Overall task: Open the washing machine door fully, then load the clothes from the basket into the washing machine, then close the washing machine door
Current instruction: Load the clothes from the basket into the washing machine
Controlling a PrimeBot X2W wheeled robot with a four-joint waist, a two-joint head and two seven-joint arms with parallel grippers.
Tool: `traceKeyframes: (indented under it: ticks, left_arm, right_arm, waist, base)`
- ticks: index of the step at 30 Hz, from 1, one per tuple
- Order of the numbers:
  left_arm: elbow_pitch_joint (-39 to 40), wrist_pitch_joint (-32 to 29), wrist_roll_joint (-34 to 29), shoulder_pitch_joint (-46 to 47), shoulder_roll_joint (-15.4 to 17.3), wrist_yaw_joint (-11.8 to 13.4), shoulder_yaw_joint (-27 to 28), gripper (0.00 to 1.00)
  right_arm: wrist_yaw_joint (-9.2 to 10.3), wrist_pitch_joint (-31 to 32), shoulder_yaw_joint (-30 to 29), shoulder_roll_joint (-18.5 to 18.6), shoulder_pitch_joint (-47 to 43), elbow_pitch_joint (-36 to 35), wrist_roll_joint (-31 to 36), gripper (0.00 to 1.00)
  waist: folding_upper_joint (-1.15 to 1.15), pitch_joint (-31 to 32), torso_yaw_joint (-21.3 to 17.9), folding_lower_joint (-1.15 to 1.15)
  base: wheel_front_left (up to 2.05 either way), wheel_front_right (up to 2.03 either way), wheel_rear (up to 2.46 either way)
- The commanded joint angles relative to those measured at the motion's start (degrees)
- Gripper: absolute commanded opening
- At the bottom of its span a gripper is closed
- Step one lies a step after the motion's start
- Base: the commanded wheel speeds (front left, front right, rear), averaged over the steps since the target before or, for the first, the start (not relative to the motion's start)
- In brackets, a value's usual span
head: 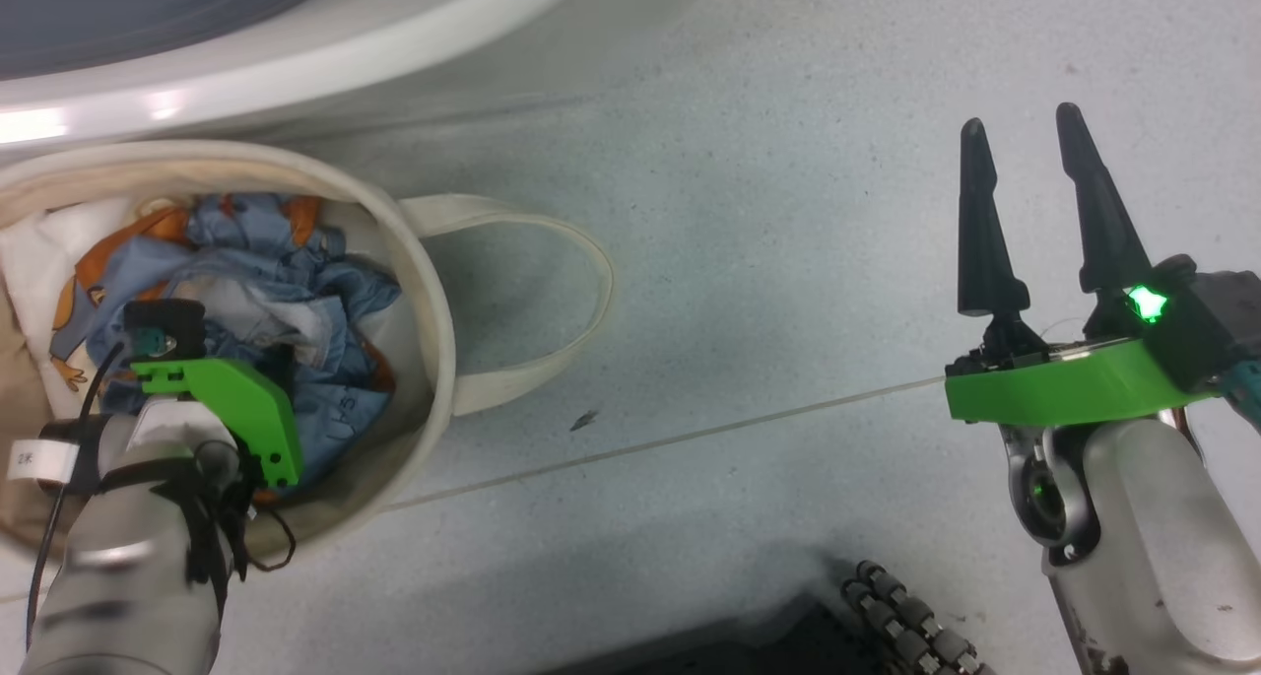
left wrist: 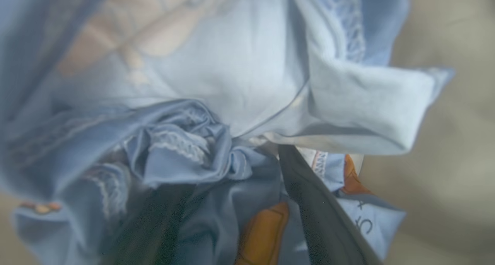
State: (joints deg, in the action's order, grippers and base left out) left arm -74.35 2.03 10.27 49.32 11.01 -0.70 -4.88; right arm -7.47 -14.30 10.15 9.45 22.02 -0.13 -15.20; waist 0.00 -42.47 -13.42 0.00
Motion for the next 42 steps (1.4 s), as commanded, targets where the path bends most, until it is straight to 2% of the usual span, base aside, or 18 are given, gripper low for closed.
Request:
traceKeyframes:
  ticks: [1, 2, 3, 4, 16, 23, 29, 33, 42]
  left_arm:
    - [0.4, 0.0, 0.2, -1.1, 2.1, -0.5, 0.9, 1.00]
    - [0.4, 0.3, 0.4, -1.0, 2.0, -0.9, 0.9, 1.00]
    - [0.4, 1.0, 0.8, -0.9, 2.0, -1.2, 1.1, 0.11]
    - [0.4, 1.3, 1.1, -1.0, 1.9, -1.4, 1.3, 0.00]
    - [0.4, 5.6, 3.9, -2.6, 0.7, -3.4, 2.0, 0.00]
    - [0.4, 10.3, 5.7, -3.2, -0.5, -5.6, 2.0, 0.00]
    - [1.4, 12.3, 7.2, -4.2, -1.3, -6.4, 2.1, 0.00]
    - [4.5, 12.9, 8.9, -6.2, -1.9, -6.7, 2.4, 0.00]
    - [21.1, 13.0, 15.6, -15.5, -3.4, -6.8, 1.8, 0.00]
  right_arm:
    - [-0.02, -0.7, 1.0, -0.1, -1.1, -1.4, 0.1, 1.00]
    - [-0.02, -0.7, 1.1, -0.1, -1.0, -1.2, 0.0, 1.00]
    - [-0.02, -0.7, 1.2, 0.0, -0.9, -1.0, 0.0, 1.00]
    - [-0.02, -0.7, 1.2, 0.1, -0.8, -0.9, -0.1, 1.00]
    - [-0.02, -0.7, 2.8, 0.9, 0.2, 1.8, -1.4, 1.00]
    - [-0.02, -0.7, 3.8, 0.9, 0.5, 3.8, -2.8, 1.00]
    - [-0.02, -0.7, 4.6, 0.6, 0.1, 5.1, -3.9, 1.00]
    - [-0.02, -0.7, 5.3, 0.6, -0.8, 6.5, -4.9, 1.00]
    - [-0.02, -0.7, 6.2, 1.7, -4.8, 9.6, -7.9, 1.00]
  waist:
    - [0.00, 0.4, 0.2, 0.00]
    - [0.00, 0.7, 0.4, 0.00]
    - [0.00, 1.0, 0.5, 0.00]
    - [0.00, 1.4, 0.7, 0.00]
    - [0.00, 6.7, 2.8, 0.00]
    - [0.00, 11.8, 4.4, 0.00]
    - [0.00, 16.1, 5.4, 0.00]
    - [0.00, 20.5, 6.1, 0.00]
    - [0.00, 32.2, 8.9, 0.00]
  base:
    - [0.00, 0.00, 0.00]
    - [0.00, 0.00, 0.00]
    - [0.00, 0.00, 0.00]
    - [0.00, 0.00, 0.00]
    - [0.00, 0.00, 0.00]
    - [0.00, 0.00, 0.00]
    - [0.00, 0.00, 0.00]
    - [0.00, 0.00, 0.00]
    - [0.00, 0.00, 0.00]
